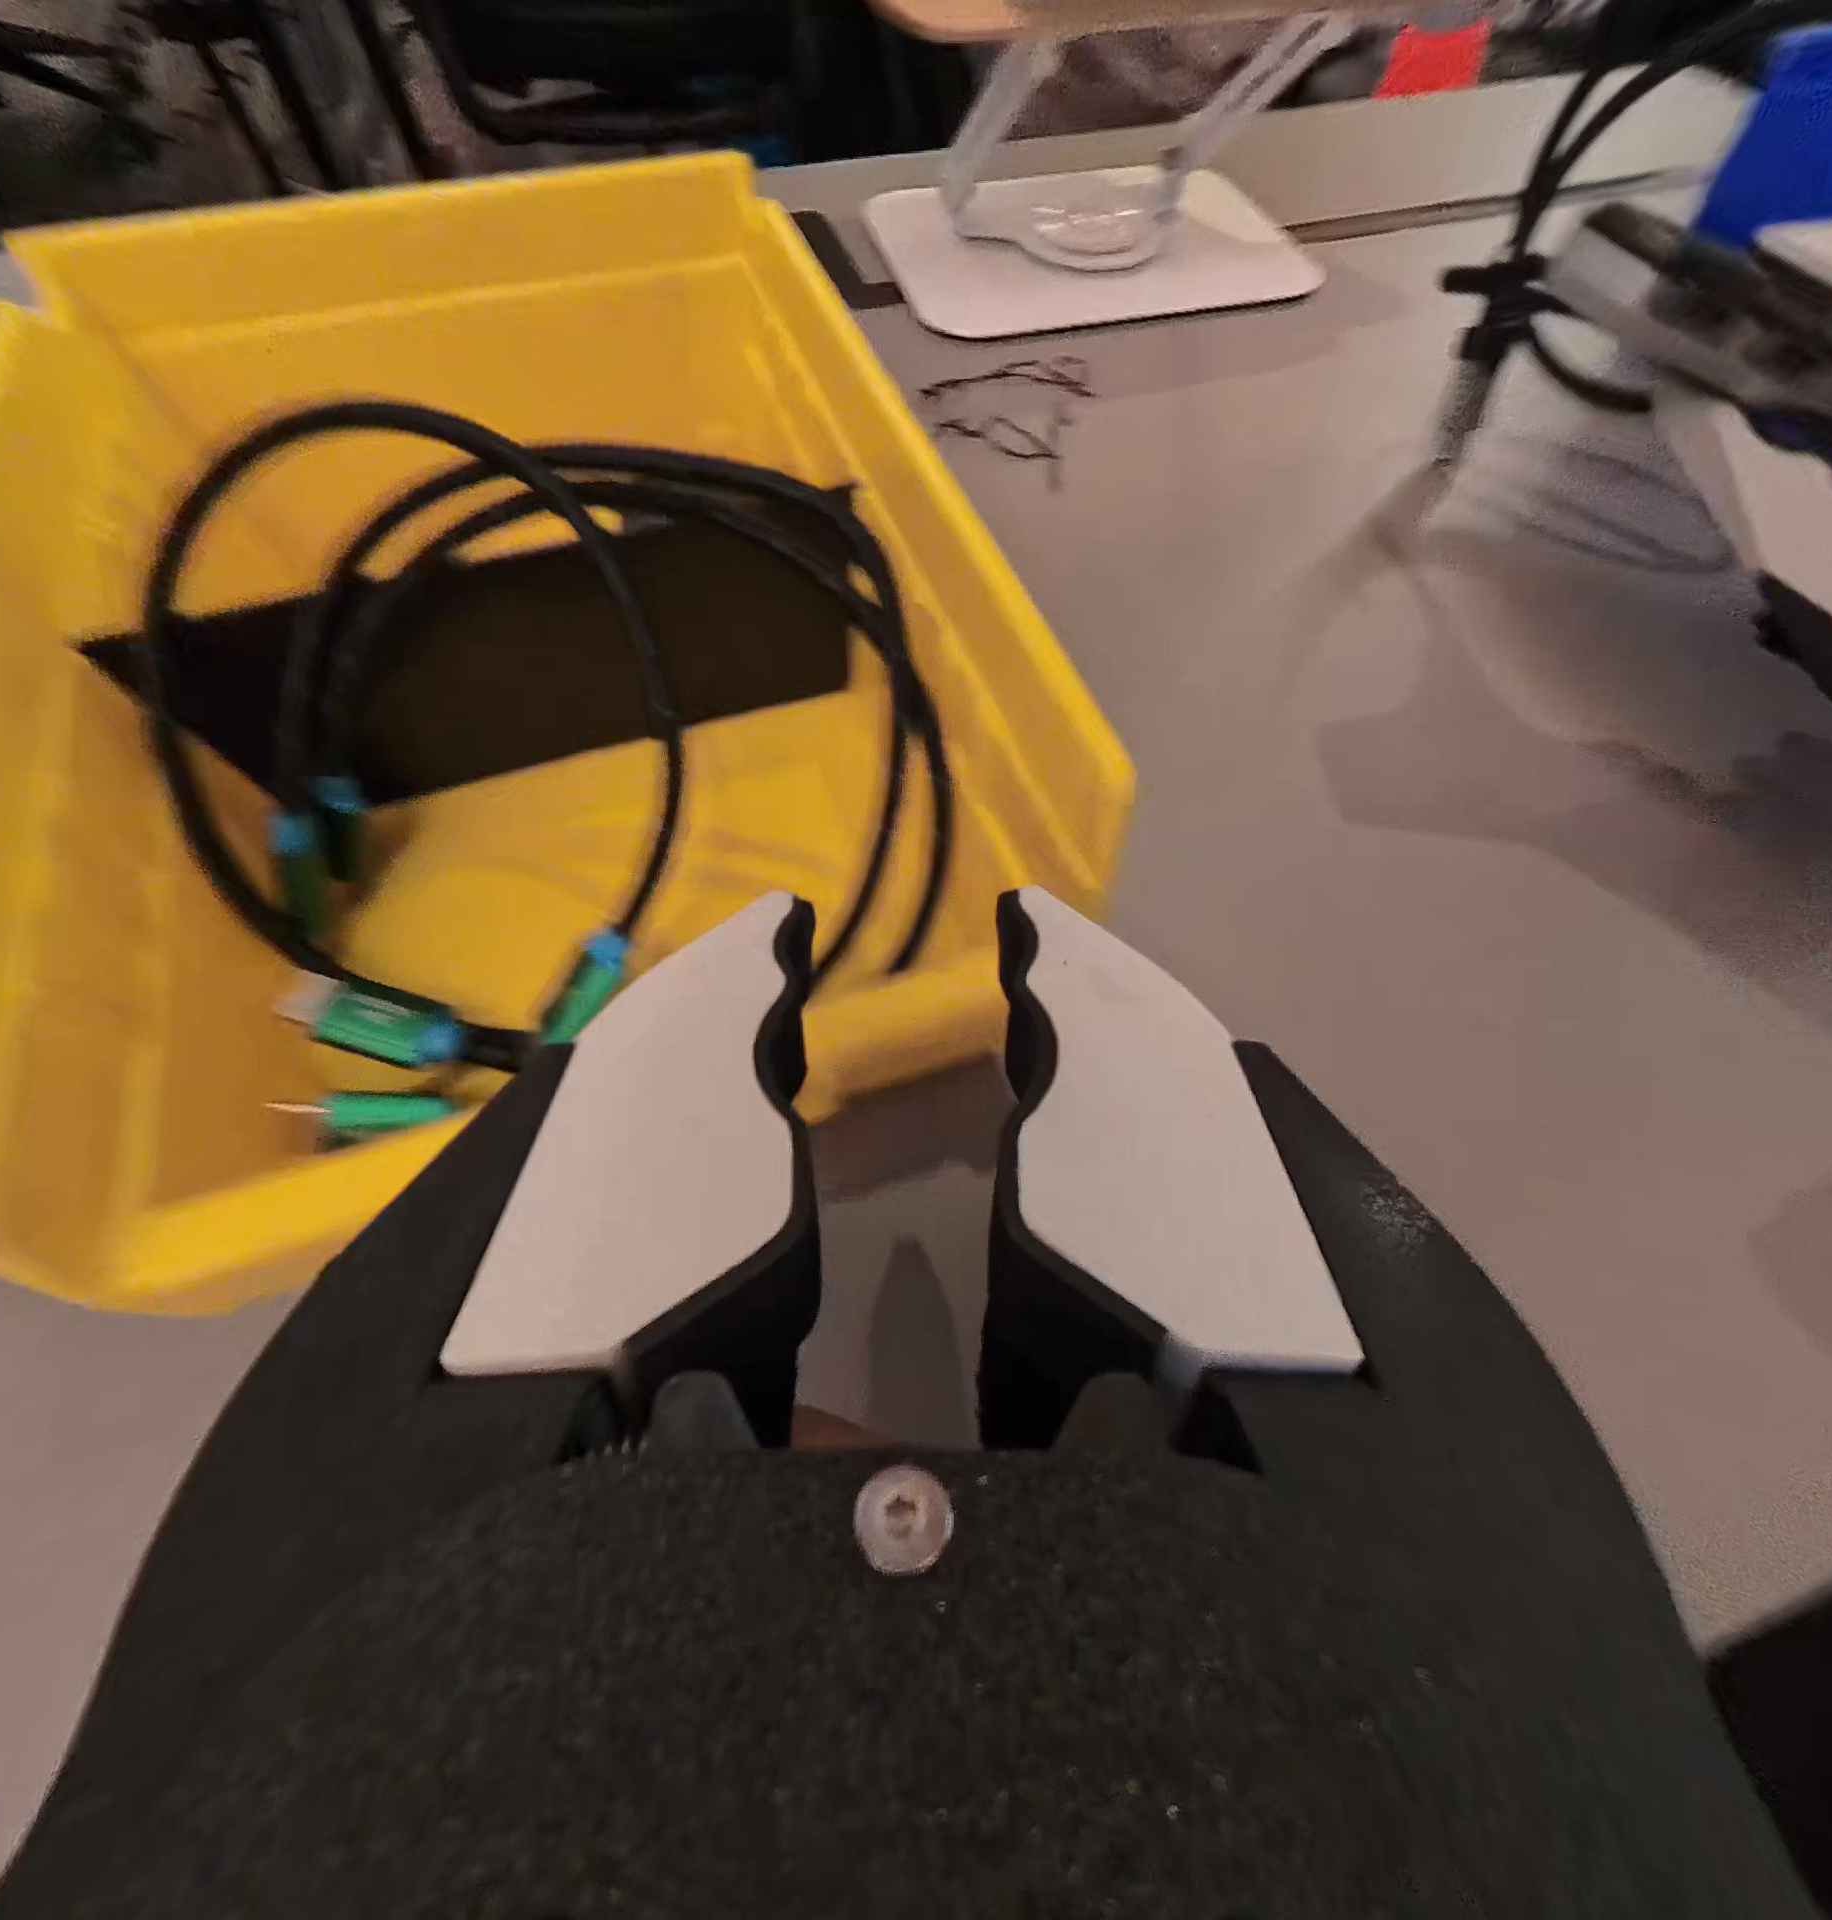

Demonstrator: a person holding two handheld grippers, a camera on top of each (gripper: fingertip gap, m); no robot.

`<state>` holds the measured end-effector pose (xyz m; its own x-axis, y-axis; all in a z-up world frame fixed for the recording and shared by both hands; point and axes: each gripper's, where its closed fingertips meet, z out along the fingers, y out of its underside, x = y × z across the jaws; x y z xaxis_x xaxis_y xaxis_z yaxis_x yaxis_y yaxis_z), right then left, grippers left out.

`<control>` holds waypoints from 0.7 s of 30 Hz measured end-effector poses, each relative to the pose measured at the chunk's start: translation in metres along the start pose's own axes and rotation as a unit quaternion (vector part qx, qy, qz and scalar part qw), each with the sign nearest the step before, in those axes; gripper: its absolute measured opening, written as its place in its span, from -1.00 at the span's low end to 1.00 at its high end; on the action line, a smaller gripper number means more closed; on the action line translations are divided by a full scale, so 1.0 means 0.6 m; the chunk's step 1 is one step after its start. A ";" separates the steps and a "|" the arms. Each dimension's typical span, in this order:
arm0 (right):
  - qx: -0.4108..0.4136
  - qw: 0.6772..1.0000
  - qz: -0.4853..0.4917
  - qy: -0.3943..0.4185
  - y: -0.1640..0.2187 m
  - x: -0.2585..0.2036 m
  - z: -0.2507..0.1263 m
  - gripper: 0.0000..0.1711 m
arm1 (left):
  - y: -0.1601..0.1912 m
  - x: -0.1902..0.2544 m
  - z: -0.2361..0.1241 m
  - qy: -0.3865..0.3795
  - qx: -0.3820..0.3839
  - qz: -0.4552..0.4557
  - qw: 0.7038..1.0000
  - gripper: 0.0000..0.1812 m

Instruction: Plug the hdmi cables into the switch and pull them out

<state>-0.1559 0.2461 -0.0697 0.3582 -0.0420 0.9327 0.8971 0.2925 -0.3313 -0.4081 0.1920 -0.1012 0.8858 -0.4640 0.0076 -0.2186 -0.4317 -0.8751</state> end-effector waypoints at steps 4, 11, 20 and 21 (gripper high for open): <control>0.014 0.999 0.008 -0.029 -0.015 -0.074 0.009 -0.76 | -0.023 -0.073 0.056 -0.028 -0.100 0.045 0.994 -0.52; 0.013 0.997 0.006 -0.073 -0.013 -0.113 0.008 -0.77 | 0.012 -0.104 0.137 -0.034 -0.220 0.100 0.970 -0.92; 0.013 0.997 0.007 -0.079 -0.012 -0.117 0.006 -0.77 | -0.094 0.038 -0.021 -0.028 -0.009 0.417 0.908 -0.94; 0.014 0.997 0.008 -0.080 -0.013 -0.116 0.006 -0.77 | -0.083 0.083 -0.042 0.005 0.009 0.465 0.885 -0.94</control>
<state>-0.1889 0.2501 -0.1318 0.3249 0.1146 0.9388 0.8831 0.3184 -0.3445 -0.3633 0.1710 -0.0450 0.3233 -0.6189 -0.7159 -0.8443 0.1531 -0.5136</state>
